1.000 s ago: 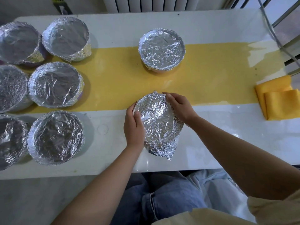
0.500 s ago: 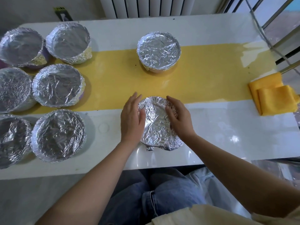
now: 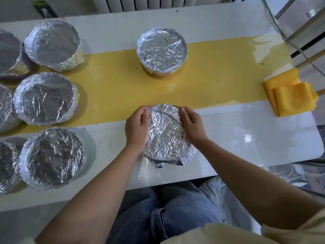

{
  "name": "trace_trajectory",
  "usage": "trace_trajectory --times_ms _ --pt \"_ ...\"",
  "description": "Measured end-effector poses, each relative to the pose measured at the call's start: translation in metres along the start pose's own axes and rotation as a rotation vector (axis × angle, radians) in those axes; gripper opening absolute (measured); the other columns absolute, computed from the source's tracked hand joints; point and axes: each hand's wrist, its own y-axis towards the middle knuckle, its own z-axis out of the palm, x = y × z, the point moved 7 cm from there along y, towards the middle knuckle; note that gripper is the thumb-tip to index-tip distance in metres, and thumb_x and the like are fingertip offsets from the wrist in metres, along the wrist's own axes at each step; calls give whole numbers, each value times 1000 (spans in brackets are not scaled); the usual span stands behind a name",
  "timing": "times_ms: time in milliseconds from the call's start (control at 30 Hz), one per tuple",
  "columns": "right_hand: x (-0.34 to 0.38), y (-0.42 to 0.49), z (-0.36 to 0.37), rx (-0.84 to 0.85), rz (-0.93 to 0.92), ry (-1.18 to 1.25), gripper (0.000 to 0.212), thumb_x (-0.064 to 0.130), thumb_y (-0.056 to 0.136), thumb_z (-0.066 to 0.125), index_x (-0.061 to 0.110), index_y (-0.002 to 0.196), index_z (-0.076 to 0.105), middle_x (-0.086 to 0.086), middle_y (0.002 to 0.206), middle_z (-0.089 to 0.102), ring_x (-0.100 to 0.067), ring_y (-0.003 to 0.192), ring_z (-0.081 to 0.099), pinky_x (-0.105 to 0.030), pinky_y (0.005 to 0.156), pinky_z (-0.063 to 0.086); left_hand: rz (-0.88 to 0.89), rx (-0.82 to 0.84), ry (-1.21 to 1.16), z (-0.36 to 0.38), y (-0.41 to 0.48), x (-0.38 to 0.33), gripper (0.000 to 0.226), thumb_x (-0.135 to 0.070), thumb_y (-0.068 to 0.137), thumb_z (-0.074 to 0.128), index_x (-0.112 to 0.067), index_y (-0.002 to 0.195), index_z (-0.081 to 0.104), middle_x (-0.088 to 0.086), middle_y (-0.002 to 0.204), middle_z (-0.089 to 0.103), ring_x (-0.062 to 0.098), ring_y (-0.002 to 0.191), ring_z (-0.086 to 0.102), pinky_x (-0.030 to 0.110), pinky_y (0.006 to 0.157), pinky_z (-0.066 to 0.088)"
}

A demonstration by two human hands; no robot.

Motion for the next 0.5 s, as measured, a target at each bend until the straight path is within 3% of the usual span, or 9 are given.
trace_trajectory --times_ms 200,267,333,400,500 --pt "6 6 1 64 15 -30 28 21 105 41 14 113 67 10 54 34 -4 53 32 -17 53 30 -18 -29 23 -1 -3 1 31 -22 101 40 -15 112 67 -13 65 52 7 59 47 29 58 36" --pt "9 11 3 116 0 -88 28 23 104 42 9 102 67 -3 57 40 -5 57 36 -23 57 33 -20 -72 50 -4 -8 -2 31 -21 101 39 -13 113 66 -7 71 57 12 63 52 28 61 36" --pt "14 19 6 143 -26 -205 32 29 102 48 7 84 63 -1 59 46 -5 55 39 -27 56 33 -44 -126 123 -8 -16 -2 29 -20 102 39 -11 112 64 3 82 65 22 72 59 31 63 39" --pt "21 29 4 97 -51 -364 30 43 94 59 15 89 71 2 78 68 -6 66 56 -27 62 42 -84 -168 214 -14 -26 -1 28 -22 99 38 -13 110 62 5 88 69 27 76 63 34 65 43" --pt "37 37 3 31 -167 -514 41 53 83 69 19 105 73 0 112 71 -15 99 65 -34 85 51 -97 -198 293 -23 -46 -4 20 -17 94 46 -15 107 61 1 86 70 26 77 63 35 67 43"
